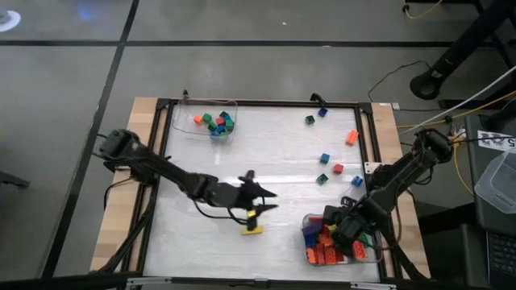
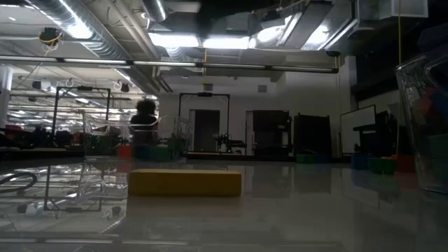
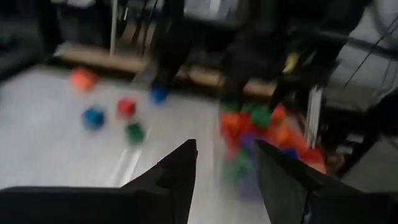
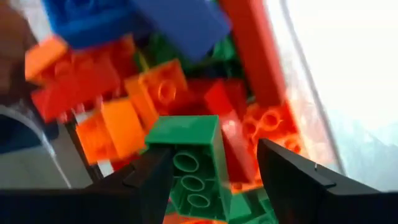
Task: Sort blocks by size
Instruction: Put the rectangular green game piece into the bottom transparent bin
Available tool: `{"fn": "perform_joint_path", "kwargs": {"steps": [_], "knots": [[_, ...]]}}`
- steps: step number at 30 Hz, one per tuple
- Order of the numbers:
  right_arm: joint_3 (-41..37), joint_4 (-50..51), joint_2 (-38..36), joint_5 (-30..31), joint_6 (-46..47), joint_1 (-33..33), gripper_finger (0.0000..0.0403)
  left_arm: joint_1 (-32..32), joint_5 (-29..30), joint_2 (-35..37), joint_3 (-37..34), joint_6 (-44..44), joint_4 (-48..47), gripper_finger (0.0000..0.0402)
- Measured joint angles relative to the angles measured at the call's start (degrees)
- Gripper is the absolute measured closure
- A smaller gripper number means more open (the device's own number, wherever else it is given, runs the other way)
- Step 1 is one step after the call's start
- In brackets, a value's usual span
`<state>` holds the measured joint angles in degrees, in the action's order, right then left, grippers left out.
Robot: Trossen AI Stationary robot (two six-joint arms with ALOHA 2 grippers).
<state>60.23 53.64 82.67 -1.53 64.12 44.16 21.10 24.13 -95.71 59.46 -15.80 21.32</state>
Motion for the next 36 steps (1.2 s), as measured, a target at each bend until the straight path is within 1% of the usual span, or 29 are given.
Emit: {"fn": "perform_joint_path", "kwargs": {"steps": [2, 4, 6, 9, 11, 13, 15, 23, 27, 31, 36], "knots": [[0.06, 0.13, 0.0, -0.01, 0.0, -1.47, 0.0175, 0.0, -0.14, -3.93, 0.0, 3.41, 9.04, 0.0257], [0.37, 0.32, -0.02, -0.13, -0.11, -2.31, 0.0175, 0.0, -0.17, -7.15, 0.08, 5.66, 14.99, 0.0257], [0.46, 0.41, -0.07, 1.4, -1.03, -2.34, 0.0175, -0.02, -0.17, -9.15, 0.37, 6.01, 17.47, 0.0257], [0.46, -0.18, -0.07, 7.7, -1.54, -2.14, 0.0175, -0.1, -0.15, -11.57, 1.02, 5.18, 19.1, 0.0257], [0.46, -0.64, -0.07, 10.18, -1.52, -2.24, 0.0175, -0.13, -0.16, -13.52, 2.03, 4.36, 20.8, 0.0257], [0.46, -1.47, -0.23, 12.1, -1.49, -2.75, 0.0175, -0.19, -0.14, -15.65, 3.44, 4.49, 23.28, 0.0257], [0.46, -3.1, -0.31, 12.48, -1.47, -3.53, 0.0175, -0.25, -0.07, -18.12, 5.57, 6.0, 25.05, 0.0257], [0.48, -8.51, -0.31, 11.01, -2.71, -4.04, 0.0175, -2.07, 0.22, -29.22, 18.7, 15.23, 23.95, 0.0257], [0.48, -10.64, -0.59, 10.99, -2.78, -4.06, 0.0175, -2.77, -0.12, -31.82, 23.73, 17.26, 19.77, 0.0257], [0.5, -10.75, -0.85, 11.85, -2.94, -4.11, 0.0175, -3.1, -2.19, -31.88, 25.8, 14.57, 14.48, 0.0257], [0.48, -10.75, -0.85, 12.51, -2.97, -4.11, 0.0175, -2.97, -2.85, -31.92, 26.06, 13.5, 13.08, 0.0257]]}}
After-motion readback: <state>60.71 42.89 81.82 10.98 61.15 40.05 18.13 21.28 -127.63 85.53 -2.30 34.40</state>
